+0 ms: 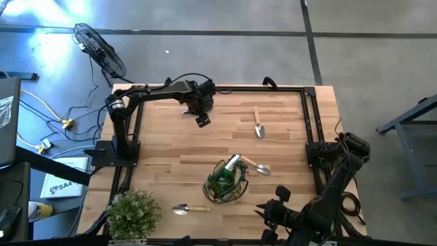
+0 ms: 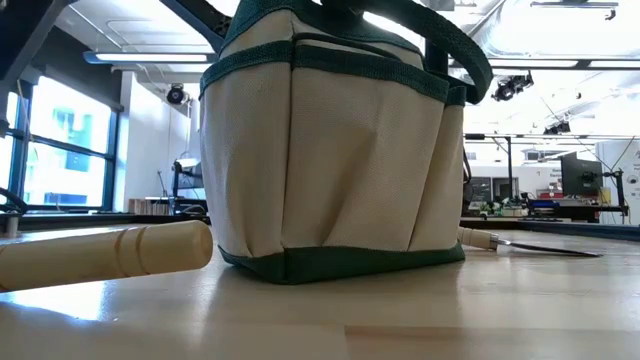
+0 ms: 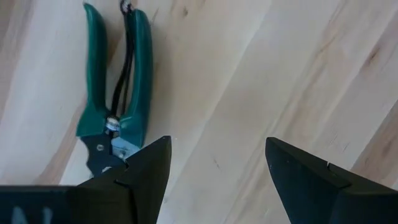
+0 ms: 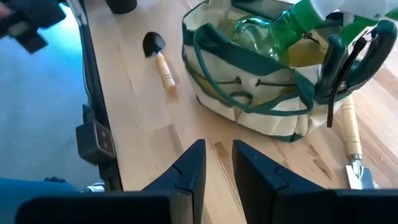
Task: Pick & Place Garden tools in Gardening bag
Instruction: Put the shear scissors into the gardening bag
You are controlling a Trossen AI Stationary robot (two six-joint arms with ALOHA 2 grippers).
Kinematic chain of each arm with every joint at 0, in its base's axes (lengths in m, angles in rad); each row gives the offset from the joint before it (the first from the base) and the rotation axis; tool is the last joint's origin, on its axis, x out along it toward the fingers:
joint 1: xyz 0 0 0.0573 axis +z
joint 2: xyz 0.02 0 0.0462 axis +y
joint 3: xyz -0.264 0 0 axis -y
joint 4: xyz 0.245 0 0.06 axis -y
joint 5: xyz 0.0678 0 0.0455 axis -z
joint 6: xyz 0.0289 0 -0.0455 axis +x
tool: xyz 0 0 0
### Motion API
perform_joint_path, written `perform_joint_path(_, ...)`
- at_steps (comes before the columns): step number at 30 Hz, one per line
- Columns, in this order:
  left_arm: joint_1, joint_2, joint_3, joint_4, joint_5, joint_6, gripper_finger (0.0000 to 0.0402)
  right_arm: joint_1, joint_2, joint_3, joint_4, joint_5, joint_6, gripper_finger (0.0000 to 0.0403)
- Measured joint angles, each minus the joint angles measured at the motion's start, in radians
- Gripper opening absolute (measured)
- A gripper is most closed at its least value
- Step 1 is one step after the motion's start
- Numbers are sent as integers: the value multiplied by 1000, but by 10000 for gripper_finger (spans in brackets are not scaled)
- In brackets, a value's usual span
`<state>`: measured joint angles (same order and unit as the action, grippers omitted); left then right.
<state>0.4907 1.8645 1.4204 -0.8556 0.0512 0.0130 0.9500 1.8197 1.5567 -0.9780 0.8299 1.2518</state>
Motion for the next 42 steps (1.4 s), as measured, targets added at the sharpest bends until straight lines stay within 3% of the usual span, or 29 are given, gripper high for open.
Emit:
perform_joint_path(8, 0, -1, 0, 26, -6, 6, 252, -74, -7, 0, 111, -3, -3, 69)
perform_joint_path(13, 0, -1, 0, 32, -9, 33, 252, -121, -7, 0, 218, -41, -117, 69)
perform_joint_path(25, 0, 55, 60, 39, -7, 88, 252, -225, -8, 0, 489, -234, -364, 69)
perform_joint_path(34, 45, 65, 60, 41, 3, 91, 252, -222, -8, 0, 679, -238, -563, 69)
perform_joint_path(42, 78, 119, 57, 16, 43, 87, 252, -221, -8, 0, 698, -238, -602, 69)
